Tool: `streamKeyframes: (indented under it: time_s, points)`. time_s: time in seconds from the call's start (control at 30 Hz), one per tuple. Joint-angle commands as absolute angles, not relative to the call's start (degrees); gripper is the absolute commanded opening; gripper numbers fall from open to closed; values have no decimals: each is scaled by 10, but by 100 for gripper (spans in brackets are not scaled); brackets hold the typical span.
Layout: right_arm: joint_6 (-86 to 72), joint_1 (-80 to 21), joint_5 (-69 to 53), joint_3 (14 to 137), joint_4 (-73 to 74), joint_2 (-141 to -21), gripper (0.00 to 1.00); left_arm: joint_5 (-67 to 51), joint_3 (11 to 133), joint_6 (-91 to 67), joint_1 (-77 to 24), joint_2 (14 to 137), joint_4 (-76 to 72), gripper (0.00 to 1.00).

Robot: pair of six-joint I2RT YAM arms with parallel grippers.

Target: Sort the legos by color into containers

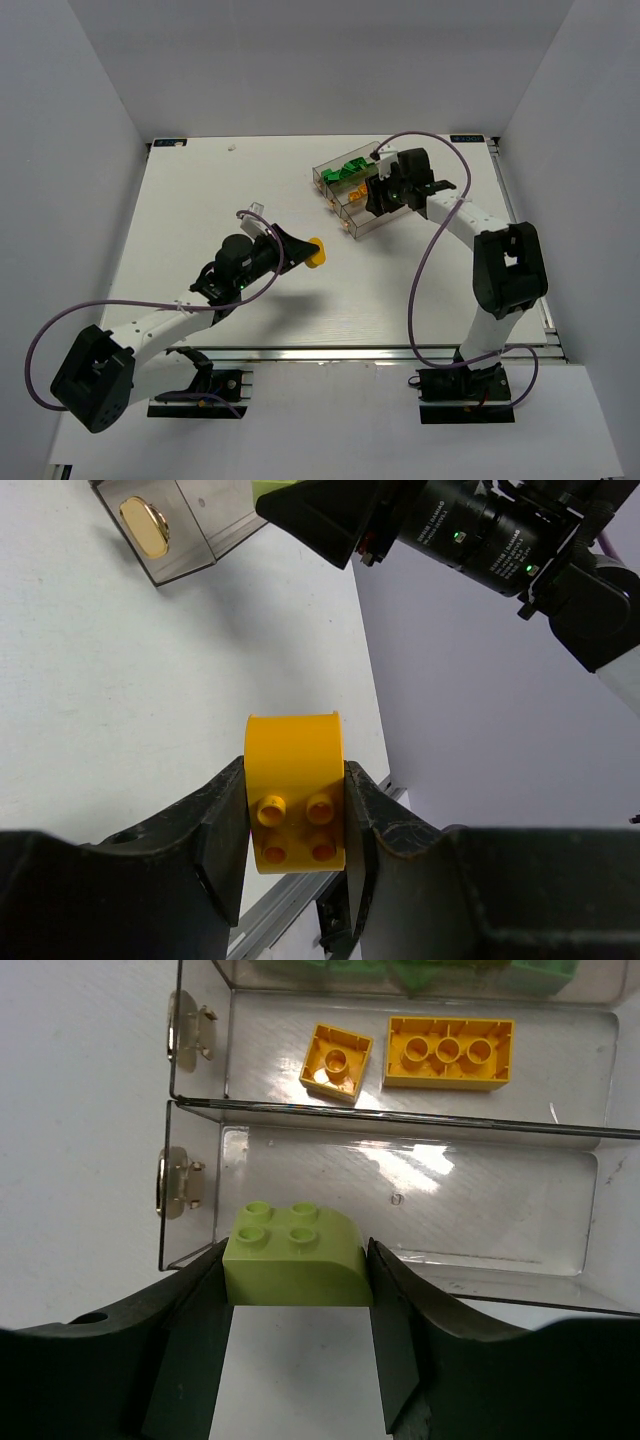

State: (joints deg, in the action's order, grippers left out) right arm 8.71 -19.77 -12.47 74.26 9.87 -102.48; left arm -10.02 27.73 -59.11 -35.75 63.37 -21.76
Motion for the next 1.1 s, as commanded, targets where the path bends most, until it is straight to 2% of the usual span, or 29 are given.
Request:
streamKeyframes:
  time_s: [0.0, 0.1, 0.13, 0.23, 0.43, 0.6, 0.73, 0.93, 1.0, 1.07]
  points:
    - [74, -192, -106, 772, 76, -1030, 16, -93, 275, -583, -355, 618, -221, 0]
    - [77, -192, -101, 775, 74, -1036, 23, -94, 273, -583, -355, 620, -223, 0]
    - [79, -192, -101, 777, 76, -1041, 29, -94, 274, -583, -355, 621, -226, 0]
    - [83, -190, -99, 780, 76, -1049, 40, -97, 276, -582, -355, 627, -228, 0]
    - [90, -185, -101, 787, 74, -1060, 56, -99, 281, -579, -355, 635, -230, 0]
    - [90, -180, -102, 791, 73, -1062, 61, -98, 283, -577, -355, 638, -230, 0]
    - [90, -174, -106, 793, 74, -1059, 76, -100, 287, -575, -355, 645, -233, 0]
    - [90, -168, -125, 799, 80, -1049, 82, -105, 302, -567, -355, 664, -229, 0]
    - [114, -167, -142, 802, 87, -1035, 90, -107, 312, -561, -355, 673, -223, 0]
    - [131, -164, -153, 795, 82, -1014, 89, -111, 328, -555, -355, 679, -216, 0]
